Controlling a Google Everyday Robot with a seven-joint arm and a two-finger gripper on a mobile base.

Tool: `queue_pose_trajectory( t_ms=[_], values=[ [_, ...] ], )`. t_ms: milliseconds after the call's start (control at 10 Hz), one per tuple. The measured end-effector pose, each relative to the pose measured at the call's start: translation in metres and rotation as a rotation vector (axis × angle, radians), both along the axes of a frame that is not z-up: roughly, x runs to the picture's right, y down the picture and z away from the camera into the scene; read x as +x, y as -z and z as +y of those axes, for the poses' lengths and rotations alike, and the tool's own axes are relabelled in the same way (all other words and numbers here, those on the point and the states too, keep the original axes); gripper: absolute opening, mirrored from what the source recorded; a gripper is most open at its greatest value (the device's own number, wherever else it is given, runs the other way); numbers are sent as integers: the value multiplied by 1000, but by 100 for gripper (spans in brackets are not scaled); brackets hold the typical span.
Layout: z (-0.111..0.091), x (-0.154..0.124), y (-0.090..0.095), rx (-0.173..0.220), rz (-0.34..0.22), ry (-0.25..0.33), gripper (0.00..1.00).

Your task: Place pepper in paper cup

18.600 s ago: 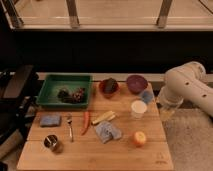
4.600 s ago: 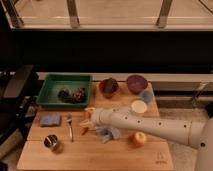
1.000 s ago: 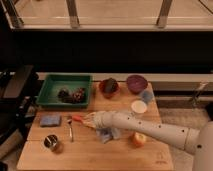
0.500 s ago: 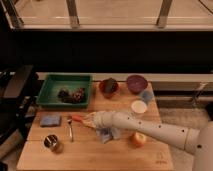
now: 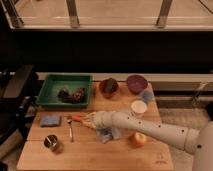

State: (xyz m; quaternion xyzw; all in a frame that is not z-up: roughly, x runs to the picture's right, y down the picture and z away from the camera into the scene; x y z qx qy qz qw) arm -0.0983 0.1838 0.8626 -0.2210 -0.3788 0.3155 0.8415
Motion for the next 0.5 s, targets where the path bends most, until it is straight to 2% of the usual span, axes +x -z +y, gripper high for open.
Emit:
queue_pose_trajectory(
  t_ms=[100,500],
  values=[
    [2,-1,0,-3,-1,8,74],
    [28,-43,12,-54,-65,150,74]
  ],
)
